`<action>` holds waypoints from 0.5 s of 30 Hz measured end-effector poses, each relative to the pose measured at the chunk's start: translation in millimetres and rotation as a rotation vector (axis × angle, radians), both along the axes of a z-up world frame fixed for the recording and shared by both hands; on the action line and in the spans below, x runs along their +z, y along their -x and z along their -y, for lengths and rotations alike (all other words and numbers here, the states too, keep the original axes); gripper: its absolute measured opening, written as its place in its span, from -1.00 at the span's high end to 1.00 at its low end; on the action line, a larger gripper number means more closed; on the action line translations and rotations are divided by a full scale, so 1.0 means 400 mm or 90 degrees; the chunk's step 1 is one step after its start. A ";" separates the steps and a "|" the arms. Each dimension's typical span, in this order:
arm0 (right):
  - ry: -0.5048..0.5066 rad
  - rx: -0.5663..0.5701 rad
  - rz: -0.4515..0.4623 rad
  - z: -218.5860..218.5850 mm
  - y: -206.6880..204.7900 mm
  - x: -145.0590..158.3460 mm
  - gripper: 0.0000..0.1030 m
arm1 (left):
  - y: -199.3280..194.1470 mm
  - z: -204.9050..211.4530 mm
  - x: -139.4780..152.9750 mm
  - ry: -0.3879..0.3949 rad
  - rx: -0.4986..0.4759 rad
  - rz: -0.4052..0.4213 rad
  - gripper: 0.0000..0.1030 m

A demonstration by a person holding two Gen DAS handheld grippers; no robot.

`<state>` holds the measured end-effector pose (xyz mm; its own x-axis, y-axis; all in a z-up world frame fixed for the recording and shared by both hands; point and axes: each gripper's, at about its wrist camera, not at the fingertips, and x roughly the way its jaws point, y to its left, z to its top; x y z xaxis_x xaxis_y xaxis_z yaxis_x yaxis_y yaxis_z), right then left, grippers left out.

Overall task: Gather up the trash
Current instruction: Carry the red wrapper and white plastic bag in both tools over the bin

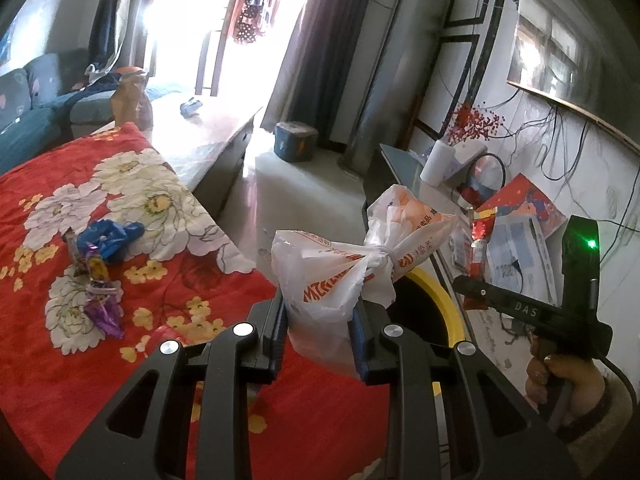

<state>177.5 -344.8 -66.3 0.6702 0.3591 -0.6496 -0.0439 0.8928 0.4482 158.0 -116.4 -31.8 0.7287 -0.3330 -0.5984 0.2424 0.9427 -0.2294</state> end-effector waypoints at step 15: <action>0.004 -0.013 -0.044 0.029 -0.007 -0.064 0.77 | -0.046 0.089 -0.057 -0.039 -0.023 -0.027 0.49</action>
